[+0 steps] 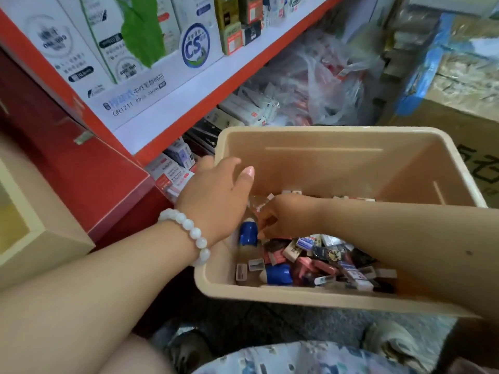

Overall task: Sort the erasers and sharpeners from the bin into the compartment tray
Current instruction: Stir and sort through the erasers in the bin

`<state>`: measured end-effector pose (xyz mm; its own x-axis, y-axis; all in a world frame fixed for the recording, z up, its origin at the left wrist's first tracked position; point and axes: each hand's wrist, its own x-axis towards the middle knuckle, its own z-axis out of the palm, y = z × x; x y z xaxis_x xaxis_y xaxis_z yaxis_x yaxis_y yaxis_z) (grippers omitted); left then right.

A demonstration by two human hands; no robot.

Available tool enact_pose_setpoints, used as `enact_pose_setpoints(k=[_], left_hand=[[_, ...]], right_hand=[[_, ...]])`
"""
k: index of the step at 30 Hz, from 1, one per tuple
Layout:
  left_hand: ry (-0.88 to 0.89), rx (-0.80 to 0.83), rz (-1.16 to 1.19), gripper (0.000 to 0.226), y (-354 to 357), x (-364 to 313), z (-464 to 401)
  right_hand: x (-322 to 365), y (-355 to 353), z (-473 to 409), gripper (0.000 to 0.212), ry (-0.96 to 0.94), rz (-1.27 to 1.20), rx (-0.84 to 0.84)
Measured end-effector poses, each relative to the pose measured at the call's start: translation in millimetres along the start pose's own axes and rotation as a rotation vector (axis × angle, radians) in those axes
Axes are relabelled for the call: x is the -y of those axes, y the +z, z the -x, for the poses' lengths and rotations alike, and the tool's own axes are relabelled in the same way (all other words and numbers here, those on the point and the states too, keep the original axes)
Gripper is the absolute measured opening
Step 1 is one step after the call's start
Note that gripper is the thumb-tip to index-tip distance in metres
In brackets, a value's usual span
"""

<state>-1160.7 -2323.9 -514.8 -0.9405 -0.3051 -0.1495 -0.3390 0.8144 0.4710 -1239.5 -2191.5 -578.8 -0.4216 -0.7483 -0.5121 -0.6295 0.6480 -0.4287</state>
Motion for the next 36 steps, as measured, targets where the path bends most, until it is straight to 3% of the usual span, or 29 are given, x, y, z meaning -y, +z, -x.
enact_pose_setpoints(k=[6,13,18,23,26,31,36], left_hand=[[-0.026,-0.002,0.159,0.039,0,2,-2],[-0.014,-0.034,0.301,0.038,2,10,3],[-0.034,-0.036,0.294,0.038,2,9,2],[-0.025,-0.04,0.311,0.037,2,8,2],[-0.024,-0.043,0.319,0.037,1,8,3],[-0.023,-0.044,0.3,0.04,1,8,2],[-0.01,-0.049,0.289,0.039,2,8,1]], right_hand=[[-4,5,-25,0.024,0.017,-0.116,-0.119],[3,21,-47,0.063,0.023,0.183,-0.108],[1,17,-47,0.054,0.055,0.153,-0.161],[-4,0,-40,0.051,0.023,-0.109,-0.091],[-13,-14,-32,0.024,0.071,-0.215,-0.153],[-34,-18,-9,0.032,0.158,-0.125,0.025],[-61,-21,10,0.021,0.209,-0.245,-0.032]])
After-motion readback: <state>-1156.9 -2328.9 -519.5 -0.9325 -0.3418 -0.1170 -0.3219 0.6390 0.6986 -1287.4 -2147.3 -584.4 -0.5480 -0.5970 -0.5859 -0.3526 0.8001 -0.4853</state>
